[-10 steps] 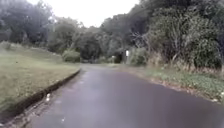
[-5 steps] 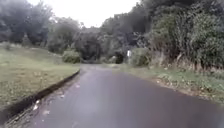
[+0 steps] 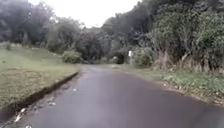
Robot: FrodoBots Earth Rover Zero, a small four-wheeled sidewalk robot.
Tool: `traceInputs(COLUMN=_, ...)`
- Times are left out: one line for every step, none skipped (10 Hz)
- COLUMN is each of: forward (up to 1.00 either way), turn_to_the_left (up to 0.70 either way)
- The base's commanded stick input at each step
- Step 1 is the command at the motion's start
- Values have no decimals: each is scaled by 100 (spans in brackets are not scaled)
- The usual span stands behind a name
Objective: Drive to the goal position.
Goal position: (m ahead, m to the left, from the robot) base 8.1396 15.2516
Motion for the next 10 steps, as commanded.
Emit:
traceInputs(forward=70, turn_to_the_left=0)
traceInputs(forward=70, turn_to_the_left=0)
traceInputs(forward=70, turn_to_the_left=0)
traceInputs(forward=70, turn_to_the_left=0)
traceInputs(forward=70, turn_to_the_left=0)
traceInputs(forward=70, turn_to_the_left=0)
traceInputs(forward=70, turn_to_the_left=0)
traceInputs(forward=70, turn_to_the_left=0)
traceInputs(forward=70, turn_to_the_left=0)
traceInputs(forward=70, turn_to_the_left=0)
